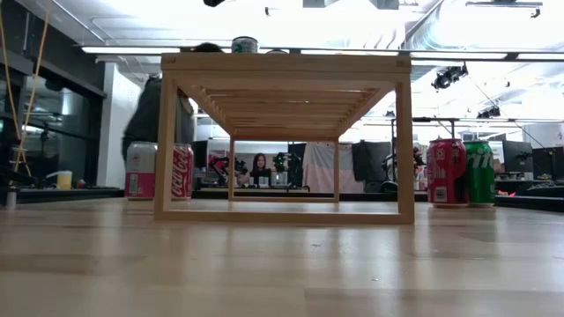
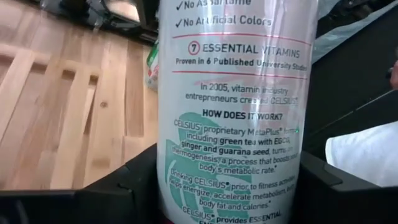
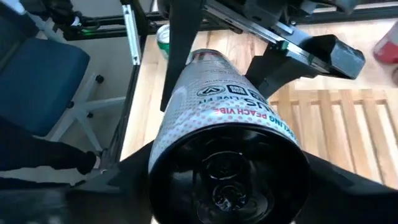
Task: Place canned beverage on shelf
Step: Put the white pink soda can on the shelf aligned with the other white pink soda can, then put the left red soda can on the shelf
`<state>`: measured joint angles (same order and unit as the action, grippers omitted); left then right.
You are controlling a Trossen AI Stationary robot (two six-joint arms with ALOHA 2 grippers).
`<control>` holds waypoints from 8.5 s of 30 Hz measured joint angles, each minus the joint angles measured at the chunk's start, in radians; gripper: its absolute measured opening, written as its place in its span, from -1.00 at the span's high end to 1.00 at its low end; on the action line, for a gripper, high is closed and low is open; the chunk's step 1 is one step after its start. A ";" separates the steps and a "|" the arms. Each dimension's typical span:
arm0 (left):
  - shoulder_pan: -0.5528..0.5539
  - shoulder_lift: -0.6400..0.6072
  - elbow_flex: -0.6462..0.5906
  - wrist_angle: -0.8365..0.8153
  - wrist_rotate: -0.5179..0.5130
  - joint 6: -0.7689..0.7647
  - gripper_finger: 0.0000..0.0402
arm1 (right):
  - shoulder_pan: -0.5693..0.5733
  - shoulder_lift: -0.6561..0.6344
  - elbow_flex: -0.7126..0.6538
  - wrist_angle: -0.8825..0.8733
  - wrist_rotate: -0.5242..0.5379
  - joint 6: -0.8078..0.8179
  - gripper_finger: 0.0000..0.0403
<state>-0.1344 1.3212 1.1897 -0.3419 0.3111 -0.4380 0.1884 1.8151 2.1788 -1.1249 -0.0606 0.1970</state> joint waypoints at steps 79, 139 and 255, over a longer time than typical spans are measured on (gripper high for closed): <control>0.121 0.060 -0.281 1.096 0.309 -0.446 -0.14 | -0.123 -0.309 -0.813 1.443 -0.317 0.240 -0.58; 0.132 -0.561 -0.282 0.248 -0.689 0.093 -0.88 | -0.387 -0.028 -0.415 0.620 0.515 0.102 -0.19; 0.132 -0.556 -0.617 0.781 -0.538 -0.039 -0.88 | 0.045 -0.899 -1.125 0.726 0.560 0.347 -0.45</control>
<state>-0.0029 0.7647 0.5728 0.4389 -0.2268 -0.4774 0.2337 0.9161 1.0534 -0.3985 0.4992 0.5444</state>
